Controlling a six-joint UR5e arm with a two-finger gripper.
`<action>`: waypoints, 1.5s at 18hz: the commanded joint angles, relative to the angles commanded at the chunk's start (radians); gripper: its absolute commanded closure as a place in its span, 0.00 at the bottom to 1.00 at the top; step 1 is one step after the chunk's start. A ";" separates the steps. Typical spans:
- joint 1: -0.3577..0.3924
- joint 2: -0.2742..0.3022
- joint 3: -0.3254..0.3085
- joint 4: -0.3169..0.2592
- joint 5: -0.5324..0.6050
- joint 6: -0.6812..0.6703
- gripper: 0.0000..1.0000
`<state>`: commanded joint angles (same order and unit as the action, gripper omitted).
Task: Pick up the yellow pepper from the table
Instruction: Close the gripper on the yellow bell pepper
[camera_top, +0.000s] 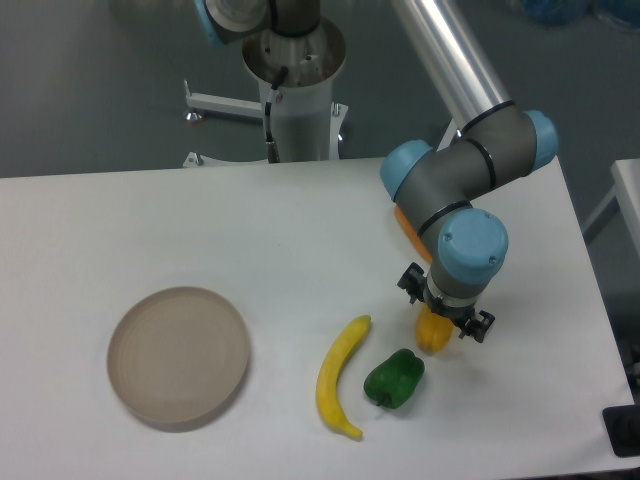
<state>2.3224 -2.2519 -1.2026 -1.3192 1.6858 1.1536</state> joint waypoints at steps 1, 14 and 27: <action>0.000 0.000 0.000 0.000 0.000 -0.003 0.00; 0.008 0.000 -0.003 -0.006 -0.006 -0.012 0.60; 0.008 0.100 0.015 -0.009 -0.073 0.003 0.63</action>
<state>2.3301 -2.1523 -1.1873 -1.3284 1.6124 1.1566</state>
